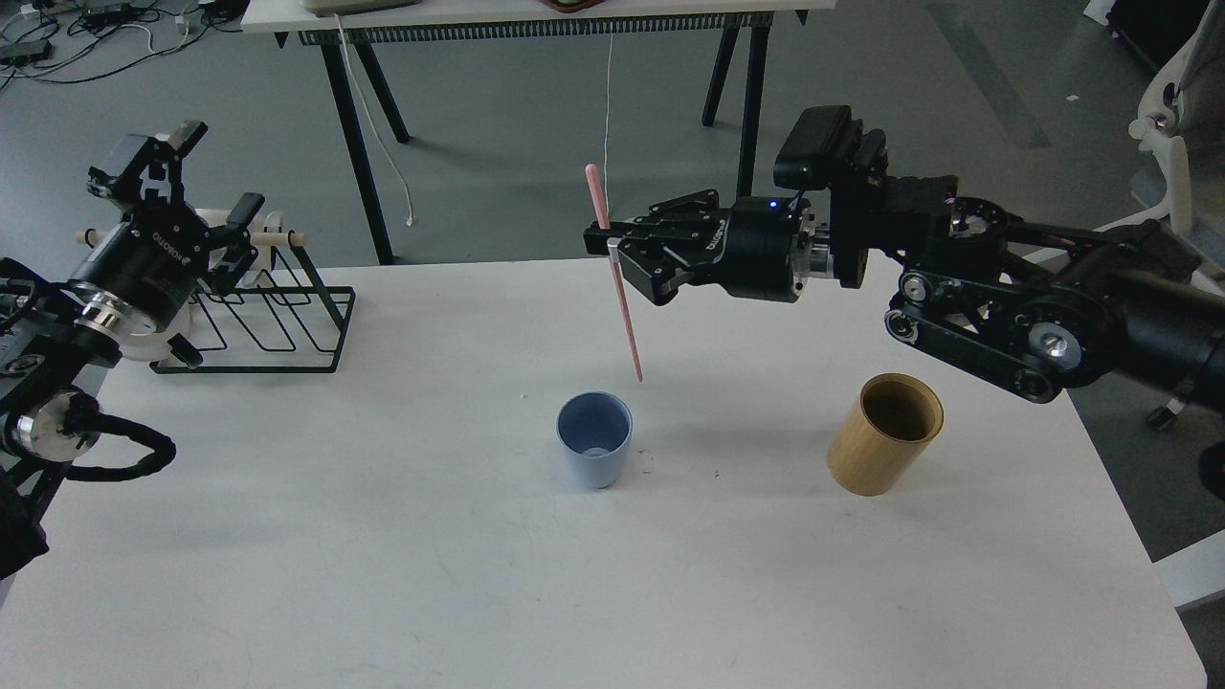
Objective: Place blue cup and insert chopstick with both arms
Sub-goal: 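Move the pink stick over the blue cup and lower it in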
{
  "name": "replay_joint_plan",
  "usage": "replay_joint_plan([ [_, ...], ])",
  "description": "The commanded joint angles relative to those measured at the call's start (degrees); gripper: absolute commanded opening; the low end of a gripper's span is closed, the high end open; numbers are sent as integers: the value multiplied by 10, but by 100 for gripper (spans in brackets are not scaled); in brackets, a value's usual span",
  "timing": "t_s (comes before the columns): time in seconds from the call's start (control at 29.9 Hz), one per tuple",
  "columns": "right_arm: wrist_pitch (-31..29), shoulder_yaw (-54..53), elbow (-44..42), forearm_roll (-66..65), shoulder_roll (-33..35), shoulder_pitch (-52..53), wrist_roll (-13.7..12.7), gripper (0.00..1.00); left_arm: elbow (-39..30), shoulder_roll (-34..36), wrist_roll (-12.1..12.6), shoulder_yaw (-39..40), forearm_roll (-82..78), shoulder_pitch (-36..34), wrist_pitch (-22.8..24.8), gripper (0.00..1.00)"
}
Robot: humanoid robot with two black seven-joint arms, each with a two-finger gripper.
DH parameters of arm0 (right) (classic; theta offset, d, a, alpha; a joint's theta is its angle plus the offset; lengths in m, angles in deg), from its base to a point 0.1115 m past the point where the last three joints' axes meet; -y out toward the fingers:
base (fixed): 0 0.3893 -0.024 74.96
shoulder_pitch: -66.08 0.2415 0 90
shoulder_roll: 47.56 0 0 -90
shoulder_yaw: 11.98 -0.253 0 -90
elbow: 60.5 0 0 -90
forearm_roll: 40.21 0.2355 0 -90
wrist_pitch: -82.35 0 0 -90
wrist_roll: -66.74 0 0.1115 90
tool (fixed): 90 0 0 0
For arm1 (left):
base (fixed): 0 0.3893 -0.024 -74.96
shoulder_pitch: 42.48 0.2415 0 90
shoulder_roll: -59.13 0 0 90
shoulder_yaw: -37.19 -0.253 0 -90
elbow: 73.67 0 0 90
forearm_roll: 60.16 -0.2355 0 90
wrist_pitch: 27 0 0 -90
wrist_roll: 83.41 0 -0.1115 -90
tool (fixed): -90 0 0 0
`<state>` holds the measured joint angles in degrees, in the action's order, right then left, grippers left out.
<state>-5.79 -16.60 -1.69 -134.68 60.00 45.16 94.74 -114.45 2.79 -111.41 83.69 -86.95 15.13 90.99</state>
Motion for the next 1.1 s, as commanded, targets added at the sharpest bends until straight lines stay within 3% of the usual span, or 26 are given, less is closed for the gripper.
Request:
replay_joint_plan([
  [0.0, 21, 18, -49, -7, -59, -3, 0, 4, 1, -1, 0, -1, 0, 0, 0, 92],
  [0.13, 32, 30, -71, -7, -88, -4, 0, 4, 1, -2, 0, -1, 0, 6, 0, 92],
  [0.67, 33, 57, -69, -7, -96, -31, 0, 6, 18, -9, 0, -1, 0, 8, 0, 92],
  [1.07, 49, 59, -59, -8, -91, -38, 0, 14, 18, -9, 0, -2, 0, 8, 0, 93],
])
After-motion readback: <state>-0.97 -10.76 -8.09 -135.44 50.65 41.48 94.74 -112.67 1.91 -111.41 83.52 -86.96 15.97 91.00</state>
